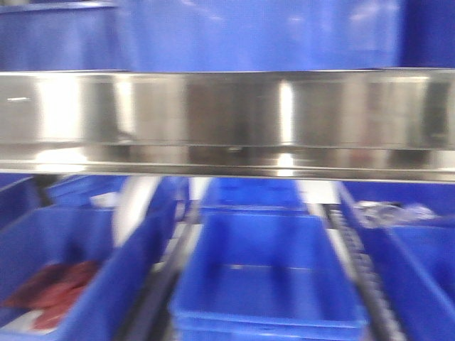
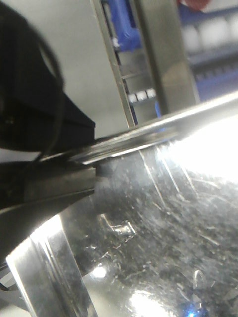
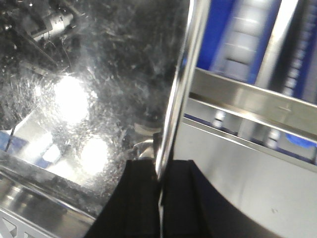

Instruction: Stack silver trays without gaps

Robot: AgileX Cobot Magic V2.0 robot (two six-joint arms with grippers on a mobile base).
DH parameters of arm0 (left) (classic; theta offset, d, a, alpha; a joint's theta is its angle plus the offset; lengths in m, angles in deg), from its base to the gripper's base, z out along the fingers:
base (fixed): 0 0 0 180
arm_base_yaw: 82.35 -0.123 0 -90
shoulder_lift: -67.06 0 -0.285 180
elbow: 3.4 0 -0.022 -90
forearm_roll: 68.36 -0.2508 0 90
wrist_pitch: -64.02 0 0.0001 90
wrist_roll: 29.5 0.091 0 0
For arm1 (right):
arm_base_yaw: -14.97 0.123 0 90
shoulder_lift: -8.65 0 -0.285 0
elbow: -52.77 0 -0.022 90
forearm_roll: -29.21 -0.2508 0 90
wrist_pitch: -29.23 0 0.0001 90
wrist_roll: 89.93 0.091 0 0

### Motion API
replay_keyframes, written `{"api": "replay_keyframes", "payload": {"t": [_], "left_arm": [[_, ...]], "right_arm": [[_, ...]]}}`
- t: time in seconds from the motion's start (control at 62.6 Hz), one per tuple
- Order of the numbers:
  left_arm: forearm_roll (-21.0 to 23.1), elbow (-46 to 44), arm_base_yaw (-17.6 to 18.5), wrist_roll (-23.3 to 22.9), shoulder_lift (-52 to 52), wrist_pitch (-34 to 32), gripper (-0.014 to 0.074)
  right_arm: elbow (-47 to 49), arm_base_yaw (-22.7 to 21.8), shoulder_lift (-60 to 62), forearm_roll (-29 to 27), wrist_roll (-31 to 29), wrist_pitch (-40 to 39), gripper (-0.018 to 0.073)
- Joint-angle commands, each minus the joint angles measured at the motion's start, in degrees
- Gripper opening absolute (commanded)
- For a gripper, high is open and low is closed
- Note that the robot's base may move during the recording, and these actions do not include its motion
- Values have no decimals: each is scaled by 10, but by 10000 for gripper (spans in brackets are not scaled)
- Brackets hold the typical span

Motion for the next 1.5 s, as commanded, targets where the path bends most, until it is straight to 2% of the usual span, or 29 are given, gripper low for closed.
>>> {"api": "replay_keyframes", "payload": {"t": [0.0, 1.485], "left_arm": [[4, -16, 8, 17, 20, 34, -41], [4, -16, 8, 17, 20, 34, -41]], "right_arm": [[18, 1, 13, 1, -14, -19, 57], [18, 1, 13, 1, -14, -19, 57]]}}
